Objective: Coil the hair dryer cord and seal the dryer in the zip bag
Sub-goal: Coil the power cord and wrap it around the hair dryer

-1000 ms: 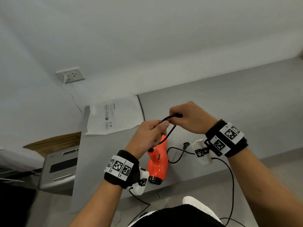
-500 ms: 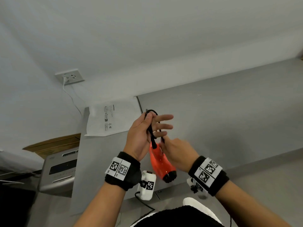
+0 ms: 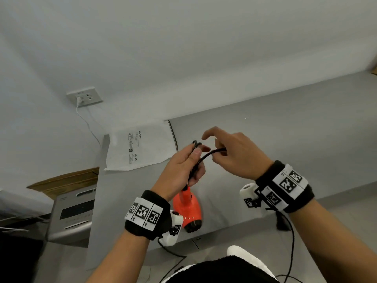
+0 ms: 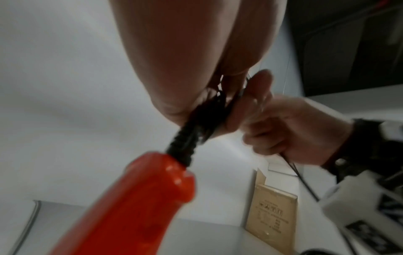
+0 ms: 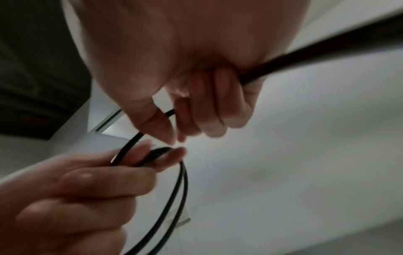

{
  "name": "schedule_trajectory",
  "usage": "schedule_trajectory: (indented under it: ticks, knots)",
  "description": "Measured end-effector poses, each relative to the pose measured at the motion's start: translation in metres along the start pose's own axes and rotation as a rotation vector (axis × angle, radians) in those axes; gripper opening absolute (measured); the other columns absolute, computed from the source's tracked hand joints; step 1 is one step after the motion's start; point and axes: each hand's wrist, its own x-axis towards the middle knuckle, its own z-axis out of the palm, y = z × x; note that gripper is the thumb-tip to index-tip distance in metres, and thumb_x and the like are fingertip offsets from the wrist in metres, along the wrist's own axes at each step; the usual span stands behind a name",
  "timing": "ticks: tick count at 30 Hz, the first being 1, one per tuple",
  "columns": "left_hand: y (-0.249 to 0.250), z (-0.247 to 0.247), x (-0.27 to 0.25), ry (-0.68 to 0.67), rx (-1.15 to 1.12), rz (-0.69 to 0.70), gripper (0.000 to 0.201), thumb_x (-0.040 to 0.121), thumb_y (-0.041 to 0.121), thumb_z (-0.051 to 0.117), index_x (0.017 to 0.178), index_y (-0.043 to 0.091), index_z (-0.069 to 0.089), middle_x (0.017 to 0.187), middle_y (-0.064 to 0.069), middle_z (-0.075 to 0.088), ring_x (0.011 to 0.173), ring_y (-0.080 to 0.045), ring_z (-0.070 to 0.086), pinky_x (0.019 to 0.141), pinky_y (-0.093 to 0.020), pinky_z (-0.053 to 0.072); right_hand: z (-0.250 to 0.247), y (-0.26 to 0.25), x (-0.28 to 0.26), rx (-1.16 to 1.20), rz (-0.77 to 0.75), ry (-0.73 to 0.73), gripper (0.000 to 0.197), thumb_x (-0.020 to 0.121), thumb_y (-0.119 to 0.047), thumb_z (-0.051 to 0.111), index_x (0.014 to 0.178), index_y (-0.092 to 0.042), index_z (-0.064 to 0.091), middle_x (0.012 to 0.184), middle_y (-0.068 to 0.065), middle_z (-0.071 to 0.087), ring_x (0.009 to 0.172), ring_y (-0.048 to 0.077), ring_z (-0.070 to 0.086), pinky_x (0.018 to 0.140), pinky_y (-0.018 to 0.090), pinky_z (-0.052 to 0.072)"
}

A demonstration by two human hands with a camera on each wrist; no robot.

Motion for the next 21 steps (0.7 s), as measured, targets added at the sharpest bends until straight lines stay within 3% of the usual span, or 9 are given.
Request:
schedule_trajectory:
  ticks: [2,5,7,10,12,15,17,21]
  knots:
    - [-0.002,0.001,0.0,0.002,-0.097,-0.031,0.038,0.11,0.032,0.039,0.118,0.006,0.065,0.056,0.002,0.039,0.045,-0.01,0.03,0.046,-0.025,0.024,0.003,0.006,0.007,0.06,0.002,-0.073,0.043,0.082,-0.018,0.057,0.122,-0.032,0.056,0.059,-0.006,0.05,0.056,0.013,0.05,0.06,0.029,0.046]
    - [-0.002,-0.002,-0.001,-0.013,-0.223,-0.076,0.037,0.108,0.034,0.042,0.109,0.009,0.07,0.054,0.006,0.029,0.043,-0.007,0.022,0.042,-0.02,0.019,0.011,0.007,0.012,0.165,-0.006,-0.13,0.02,0.086,-0.023,0.064,0.105,-0.028,0.061,0.056,-0.005,0.05,0.054,0.011,0.044,0.058,0.022,0.039]
    - [-0.001,-0.004,-0.003,-0.026,-0.254,-0.086,0.036,0.107,0.031,0.045,0.111,0.006,0.071,0.054,0.005,0.028,0.043,-0.006,0.02,0.041,-0.019,0.017,0.017,0.008,0.015,0.148,-0.034,-0.145,0.009,0.088,-0.027,0.066,0.09,-0.025,0.057,0.056,-0.007,0.051,0.054,0.012,0.045,0.058,0.024,0.04]
    - [0.0,-0.007,-0.004,0.011,-0.223,-0.089,0.032,0.106,0.022,0.052,0.117,-0.005,0.066,0.055,0.004,0.025,0.043,-0.007,0.019,0.04,-0.02,0.017,0.023,0.011,0.02,0.053,-0.067,-0.142,0.021,0.089,-0.032,0.062,0.077,-0.031,0.045,0.055,-0.009,0.049,0.054,0.016,0.048,0.056,0.035,0.043]
    - [-0.001,-0.008,-0.003,0.049,-0.178,-0.088,0.026,0.102,0.017,0.059,0.106,-0.008,0.062,0.055,0.003,0.024,0.043,-0.009,0.019,0.041,-0.021,0.018,0.023,0.011,0.021,-0.016,-0.044,-0.112,0.016,0.083,-0.035,0.057,0.074,-0.03,0.045,0.054,-0.007,0.049,0.055,0.02,0.049,0.057,0.039,0.047]
    - [-0.002,-0.011,-0.004,0.089,-0.108,-0.104,0.018,0.098,0.015,0.066,0.087,0.003,0.06,0.052,0.002,0.026,0.044,-0.012,0.019,0.043,-0.024,0.016,0.022,0.013,0.022,-0.025,0.042,-0.037,0.011,0.075,-0.035,0.052,0.076,-0.025,0.055,0.053,-0.004,0.052,0.058,0.022,0.052,0.06,0.039,0.05]
    - [-0.003,-0.013,-0.006,0.022,-0.055,-0.116,0.028,0.099,0.018,0.064,0.075,0.005,0.057,0.05,0.001,0.026,0.041,-0.012,0.021,0.044,-0.025,0.017,0.024,0.013,0.021,-0.012,0.067,-0.06,0.008,0.078,-0.032,0.054,0.078,-0.025,0.059,0.054,-0.005,0.052,0.06,0.021,0.052,0.062,0.037,0.048]
    - [-0.003,-0.018,-0.008,-0.058,-0.071,-0.096,0.049,0.103,0.025,0.054,0.059,0.019,0.034,0.051,0.001,0.023,0.038,-0.013,0.025,0.044,-0.024,0.024,0.031,0.011,0.018,0.123,0.132,-0.054,0.011,0.084,-0.023,0.058,0.073,-0.023,0.058,0.051,-0.006,0.049,0.055,0.014,0.047,0.061,0.036,0.043]
